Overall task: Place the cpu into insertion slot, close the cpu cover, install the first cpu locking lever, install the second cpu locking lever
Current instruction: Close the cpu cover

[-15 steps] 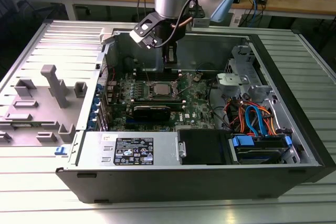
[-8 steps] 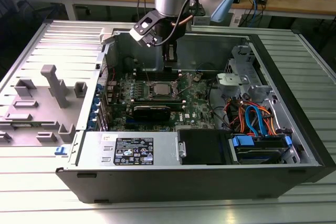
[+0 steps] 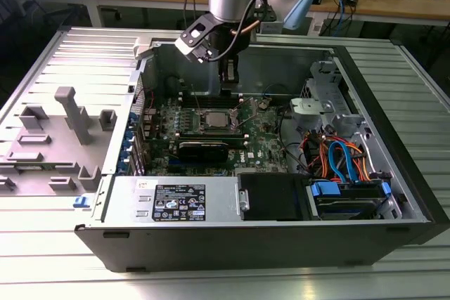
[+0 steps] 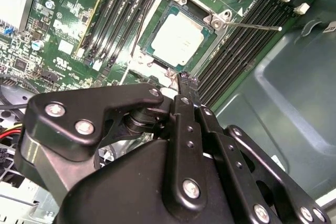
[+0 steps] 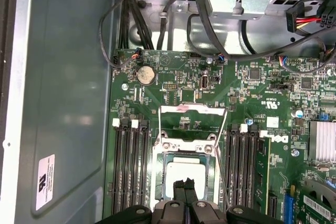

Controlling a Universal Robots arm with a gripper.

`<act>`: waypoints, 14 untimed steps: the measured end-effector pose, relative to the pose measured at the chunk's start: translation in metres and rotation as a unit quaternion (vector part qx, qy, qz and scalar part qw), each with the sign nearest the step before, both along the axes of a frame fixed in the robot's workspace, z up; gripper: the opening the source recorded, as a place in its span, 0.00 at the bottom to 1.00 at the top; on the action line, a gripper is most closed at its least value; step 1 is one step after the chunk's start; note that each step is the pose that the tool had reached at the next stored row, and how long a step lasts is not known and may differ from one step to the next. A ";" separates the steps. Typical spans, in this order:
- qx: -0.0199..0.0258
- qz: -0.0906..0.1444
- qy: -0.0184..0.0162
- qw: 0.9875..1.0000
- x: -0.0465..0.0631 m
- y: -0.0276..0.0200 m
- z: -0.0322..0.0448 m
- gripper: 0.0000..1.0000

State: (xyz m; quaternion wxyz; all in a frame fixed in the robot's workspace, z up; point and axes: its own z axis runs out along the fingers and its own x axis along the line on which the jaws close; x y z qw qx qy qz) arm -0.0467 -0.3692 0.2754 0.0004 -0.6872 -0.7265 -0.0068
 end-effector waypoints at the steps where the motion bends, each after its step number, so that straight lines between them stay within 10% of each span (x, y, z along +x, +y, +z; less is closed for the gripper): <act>1: 0.000 0.000 0.000 1.000 0.000 0.0000 0.0000 0.11; 8: 0.000 0.000 0.000 1.000 0.004 0.0001 0.0044 0.11; 14: -0.001 0.000 0.000 1.000 0.041 0.0001 0.0043 0.11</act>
